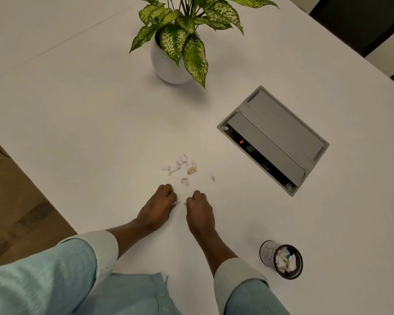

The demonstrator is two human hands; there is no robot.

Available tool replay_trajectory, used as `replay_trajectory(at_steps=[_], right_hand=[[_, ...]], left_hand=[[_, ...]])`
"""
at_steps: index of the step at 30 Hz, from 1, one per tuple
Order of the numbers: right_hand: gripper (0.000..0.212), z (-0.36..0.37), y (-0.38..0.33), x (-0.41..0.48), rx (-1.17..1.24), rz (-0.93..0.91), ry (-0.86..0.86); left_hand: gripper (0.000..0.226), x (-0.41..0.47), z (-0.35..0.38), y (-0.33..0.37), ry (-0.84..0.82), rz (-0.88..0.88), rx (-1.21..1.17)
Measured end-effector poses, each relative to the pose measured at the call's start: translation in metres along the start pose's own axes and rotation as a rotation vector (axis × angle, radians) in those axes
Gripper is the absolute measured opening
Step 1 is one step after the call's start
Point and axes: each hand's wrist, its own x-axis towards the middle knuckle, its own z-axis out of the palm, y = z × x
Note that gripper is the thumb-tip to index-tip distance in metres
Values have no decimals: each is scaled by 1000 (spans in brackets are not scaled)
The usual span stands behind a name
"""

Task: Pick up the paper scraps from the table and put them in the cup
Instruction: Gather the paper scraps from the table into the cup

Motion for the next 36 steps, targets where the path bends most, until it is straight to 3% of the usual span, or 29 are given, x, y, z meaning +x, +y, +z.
replay_trajectory(at_steps=[7,11,21,28,36], right_hand=[[10,9,24,-26,262,251,80],[9,-10,35,-56,521,491,178],[6,-44,78,-151,774,827,458],[7,-59,115,-192,770,1008,606],[8,-62,160,-207,706,1176,684]], left_hand=[[15,-3,-1,27,60,6,-101],[13,-6,0,55,88,15,-200],[10,-5,5,164,43,103,-454],[9,8,19,247,-74,159,-515],[5,26,48,307,-220,248,-400]])
